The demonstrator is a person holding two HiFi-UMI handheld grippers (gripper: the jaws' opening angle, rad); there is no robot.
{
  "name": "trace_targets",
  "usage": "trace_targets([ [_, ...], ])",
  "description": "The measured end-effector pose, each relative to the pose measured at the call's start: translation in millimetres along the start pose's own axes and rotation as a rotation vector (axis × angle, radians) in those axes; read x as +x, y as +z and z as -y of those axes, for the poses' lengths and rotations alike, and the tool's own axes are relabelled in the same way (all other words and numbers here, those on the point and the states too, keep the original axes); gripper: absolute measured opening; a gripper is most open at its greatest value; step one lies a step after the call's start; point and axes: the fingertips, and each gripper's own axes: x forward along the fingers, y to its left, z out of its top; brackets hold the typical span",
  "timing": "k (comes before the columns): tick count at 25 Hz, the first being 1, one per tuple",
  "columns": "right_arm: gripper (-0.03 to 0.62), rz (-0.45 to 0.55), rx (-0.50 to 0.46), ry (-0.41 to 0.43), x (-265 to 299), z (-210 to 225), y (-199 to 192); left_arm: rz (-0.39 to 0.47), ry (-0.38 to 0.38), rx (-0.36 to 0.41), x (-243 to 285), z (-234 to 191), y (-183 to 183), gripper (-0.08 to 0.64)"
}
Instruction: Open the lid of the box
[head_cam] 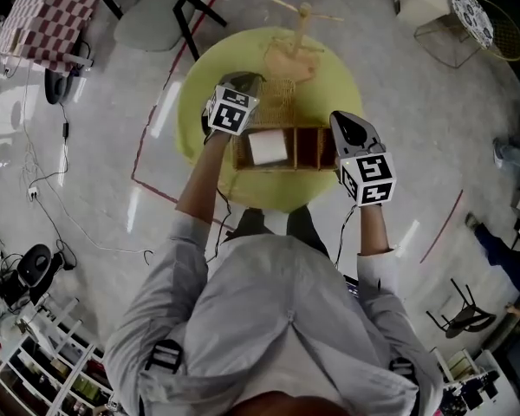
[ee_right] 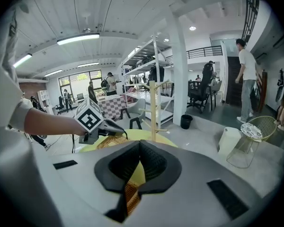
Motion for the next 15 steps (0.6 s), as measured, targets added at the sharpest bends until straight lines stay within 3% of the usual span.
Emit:
trace_targets([
  [10,0.021,0.000,0.003,-0.001,3.5,7.5,-1.1,-0.201,-0.040,-0.034,37.9,-2.2,-54.7,0.035],
  [15,0.021,0.009,0.005,-0.009,-3.2,7.5,-0.4,-0.202,-0.046,-0.039,36.9,-1.5,-63.7,0.035],
])
